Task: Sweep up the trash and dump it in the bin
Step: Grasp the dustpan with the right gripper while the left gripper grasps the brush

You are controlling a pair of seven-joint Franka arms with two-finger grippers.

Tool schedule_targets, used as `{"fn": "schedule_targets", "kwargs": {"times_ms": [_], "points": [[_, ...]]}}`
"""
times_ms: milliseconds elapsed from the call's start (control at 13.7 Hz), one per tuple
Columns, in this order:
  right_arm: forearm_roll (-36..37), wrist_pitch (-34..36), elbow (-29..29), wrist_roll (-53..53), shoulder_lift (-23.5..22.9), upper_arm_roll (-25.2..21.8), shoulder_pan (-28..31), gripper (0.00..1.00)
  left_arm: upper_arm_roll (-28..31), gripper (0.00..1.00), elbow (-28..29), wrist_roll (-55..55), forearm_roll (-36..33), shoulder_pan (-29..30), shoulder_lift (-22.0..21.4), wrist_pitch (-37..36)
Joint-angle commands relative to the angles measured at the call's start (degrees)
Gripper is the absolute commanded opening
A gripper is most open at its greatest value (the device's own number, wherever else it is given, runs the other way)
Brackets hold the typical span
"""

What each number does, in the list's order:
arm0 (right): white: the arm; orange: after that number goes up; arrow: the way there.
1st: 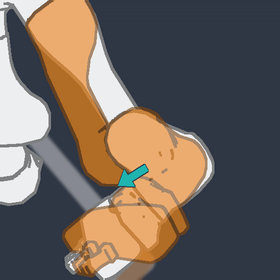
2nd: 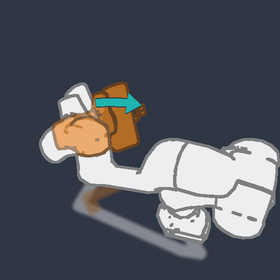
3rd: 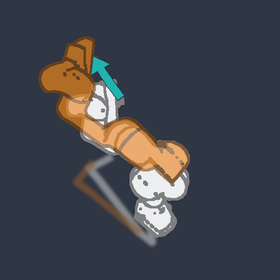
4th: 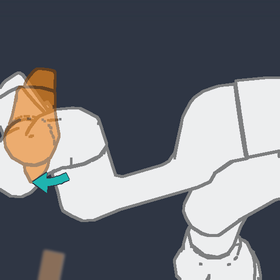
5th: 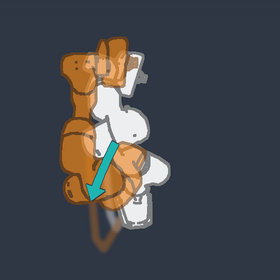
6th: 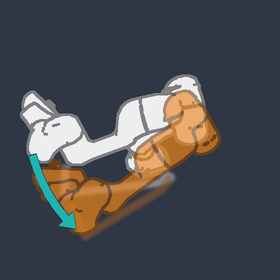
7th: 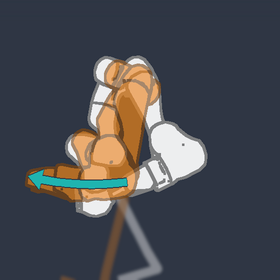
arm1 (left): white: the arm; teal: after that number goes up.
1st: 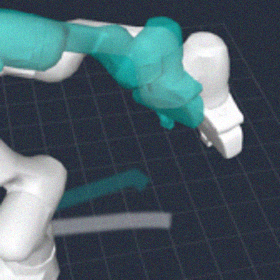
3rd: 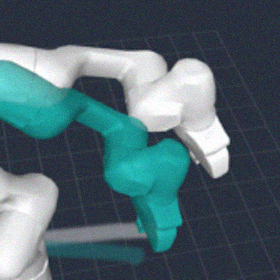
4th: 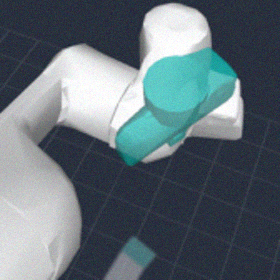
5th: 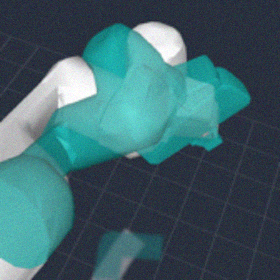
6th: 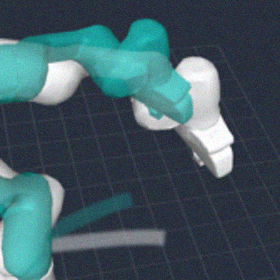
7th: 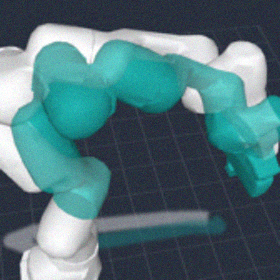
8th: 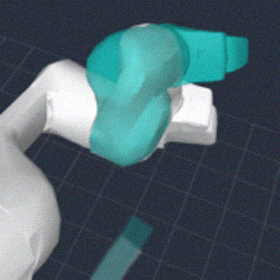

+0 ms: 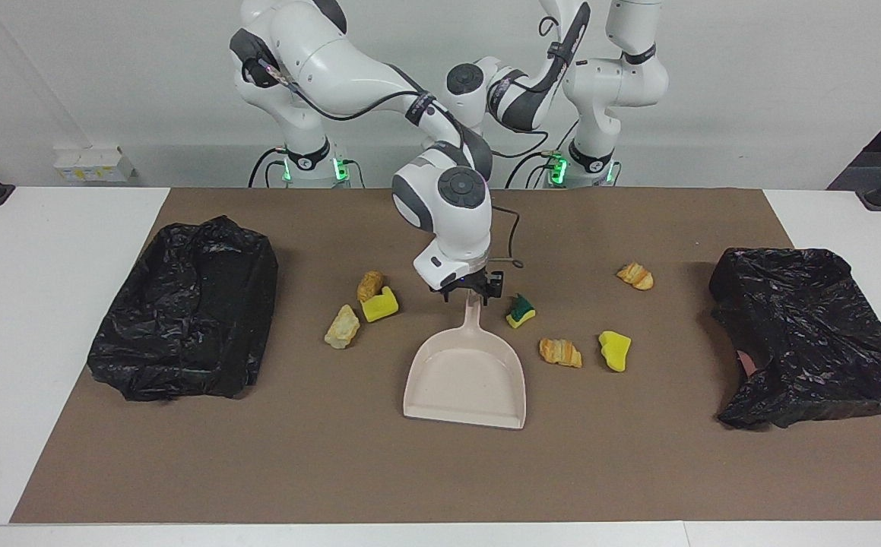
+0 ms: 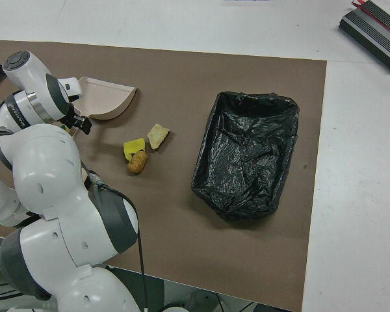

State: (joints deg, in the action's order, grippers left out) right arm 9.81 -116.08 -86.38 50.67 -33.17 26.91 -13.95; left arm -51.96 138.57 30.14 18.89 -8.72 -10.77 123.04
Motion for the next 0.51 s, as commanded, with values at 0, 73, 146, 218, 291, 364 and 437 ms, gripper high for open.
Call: {"fn": "schedule_targets", "kwargs": {"times_ms": [0,73,146,218,291,364,437], "points": [[2.31,0.94,1.39,2.68,-1.02,1.21,0.24,0.0,5.27,0.0,-1.37,-4.55,0.45,-1.3,-3.46,-9.19],[2.66,1.72,1.57,2.68,-1.02,1.21,0.24,0.0,7.81,0.0,-1.37,-6.74,0.27,-1.38,-5.56,-11.83],[2.93,2.08,1.65,2.42,-0.76,1.21,0.33,0.0,9.57,0.0,-1.11,-9.2,0.27,-1.39,-7.58,-14.91],[3.02,2.26,1.65,2.07,-0.32,1.3,0.85,0.0,11.24,0.0,-1.02,-10.88,0.1,-1.21,-9.08,-17.55],[3.54,3.39,1.65,1.71,1.07,1.65,1.12,0.0,14.74,0.0,-1.02,-11.68,-0.16,-1.38,-10.57,-19.31],[3.54,3.92,1.57,0.93,2.57,1.91,1.64,0.0,17.74,0.0,-1.02,-12.04,-0.43,-2.17,-11.46,-20.29],[3.11,4.19,1.13,-2.13,3.54,2.96,2.43,0.0,20.55,0.0,-1.1,-12.56,-2.69,-2.35,-11.81,-20.82]]}}
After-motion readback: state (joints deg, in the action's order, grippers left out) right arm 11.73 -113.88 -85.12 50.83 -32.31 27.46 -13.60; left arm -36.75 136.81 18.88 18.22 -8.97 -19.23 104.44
